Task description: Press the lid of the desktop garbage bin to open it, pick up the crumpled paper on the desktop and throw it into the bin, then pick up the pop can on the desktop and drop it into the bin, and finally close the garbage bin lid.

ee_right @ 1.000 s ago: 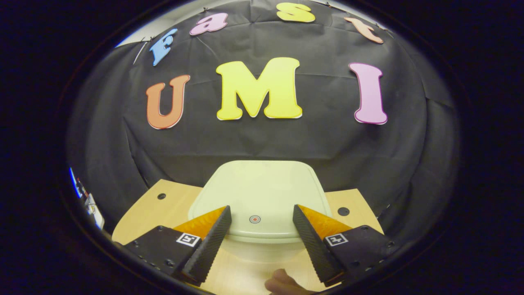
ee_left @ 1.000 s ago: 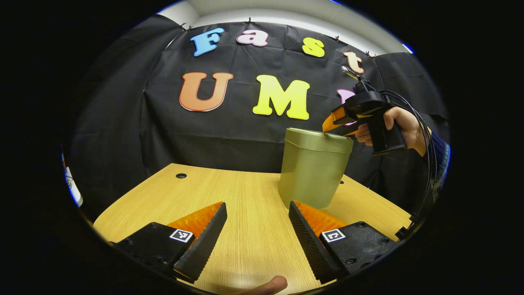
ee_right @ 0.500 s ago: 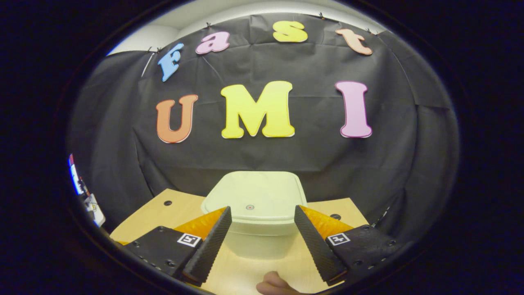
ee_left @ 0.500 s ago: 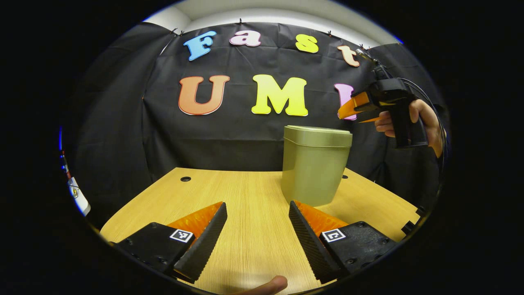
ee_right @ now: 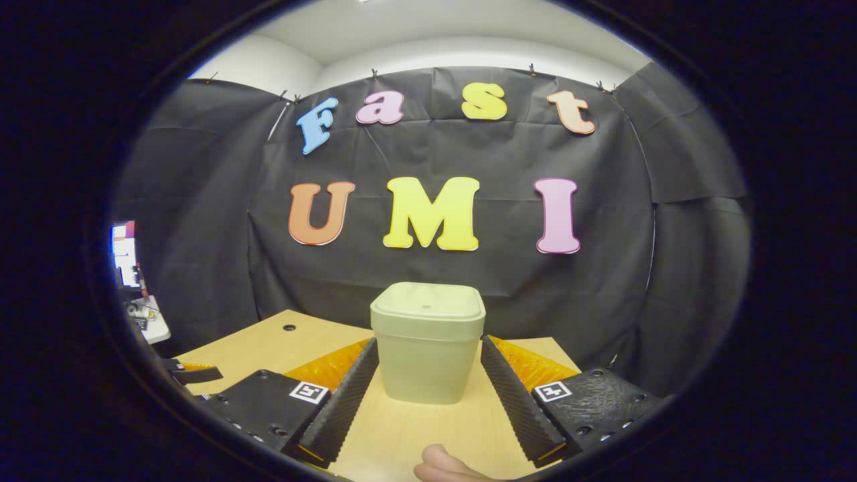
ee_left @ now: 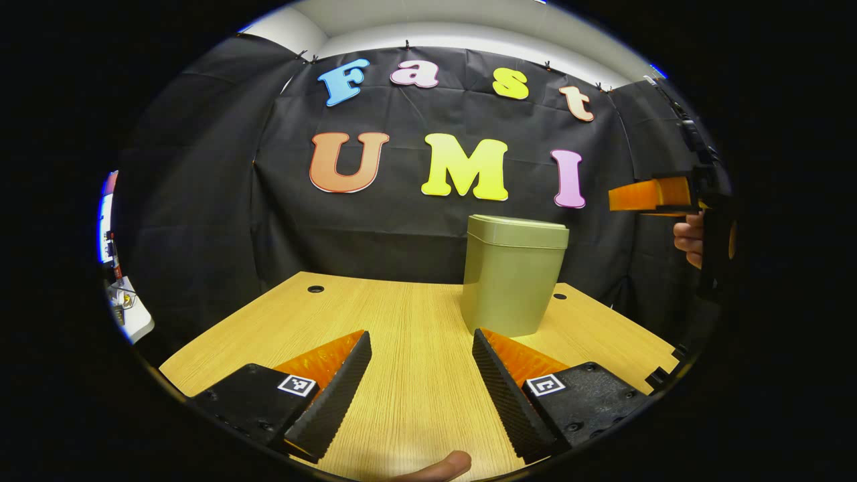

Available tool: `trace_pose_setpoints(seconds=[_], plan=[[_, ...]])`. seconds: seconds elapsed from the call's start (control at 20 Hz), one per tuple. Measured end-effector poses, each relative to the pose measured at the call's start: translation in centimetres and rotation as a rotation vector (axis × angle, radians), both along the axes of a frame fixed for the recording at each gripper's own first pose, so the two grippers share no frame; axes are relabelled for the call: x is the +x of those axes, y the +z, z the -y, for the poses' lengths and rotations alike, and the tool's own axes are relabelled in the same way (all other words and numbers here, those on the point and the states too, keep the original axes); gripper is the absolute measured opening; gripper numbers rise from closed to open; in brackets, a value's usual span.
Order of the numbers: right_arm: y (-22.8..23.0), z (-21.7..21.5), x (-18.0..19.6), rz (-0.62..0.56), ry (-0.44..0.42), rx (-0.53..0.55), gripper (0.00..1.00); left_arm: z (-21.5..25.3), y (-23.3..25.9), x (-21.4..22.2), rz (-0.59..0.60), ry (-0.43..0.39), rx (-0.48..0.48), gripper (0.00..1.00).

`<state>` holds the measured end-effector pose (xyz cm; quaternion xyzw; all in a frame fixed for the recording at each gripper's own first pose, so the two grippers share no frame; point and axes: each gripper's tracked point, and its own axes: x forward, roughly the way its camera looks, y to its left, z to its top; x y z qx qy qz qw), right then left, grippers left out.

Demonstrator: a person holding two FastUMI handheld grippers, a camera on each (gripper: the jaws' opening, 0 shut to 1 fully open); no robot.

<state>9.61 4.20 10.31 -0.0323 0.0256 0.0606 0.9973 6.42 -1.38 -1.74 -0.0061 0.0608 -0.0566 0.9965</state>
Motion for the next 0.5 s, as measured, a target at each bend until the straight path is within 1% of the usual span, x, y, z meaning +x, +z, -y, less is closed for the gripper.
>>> trace_pose_setpoints(seconds=[0.15,0.25,0.3,0.4,0.45,0.5], plan=[[-2.4,0.3,-3.9,0.017,-0.008,-0.011,0.96,-0.6,0.7,-1.3,0.025,0.002,-0.004,0.98],[-4.0,0.8,-5.9,0.029,-0.032,-0.027,0.97,-0.9,0.9,-2.2,0.033,0.003,0.0,0.98],[-4.8,1.0,-6.7,0.033,-0.042,-0.032,0.95,-1.2,1.1,-2.6,0.043,0.01,0.003,0.98],[-6.1,1.1,-8.3,0.036,-0.054,-0.015,0.95,-1.3,1.3,-3.5,0.057,0.007,0.009,0.98],[-6.9,1.2,-9.0,0.032,-0.05,-0.006,0.98,-1.2,1.1,-3.6,0.058,0.004,0.011,0.98],[-7.6,1.1,-9.7,0.028,-0.047,0.004,0.95,-1.1,1.1,-4.0,0.06,0.001,0.014,0.98]])
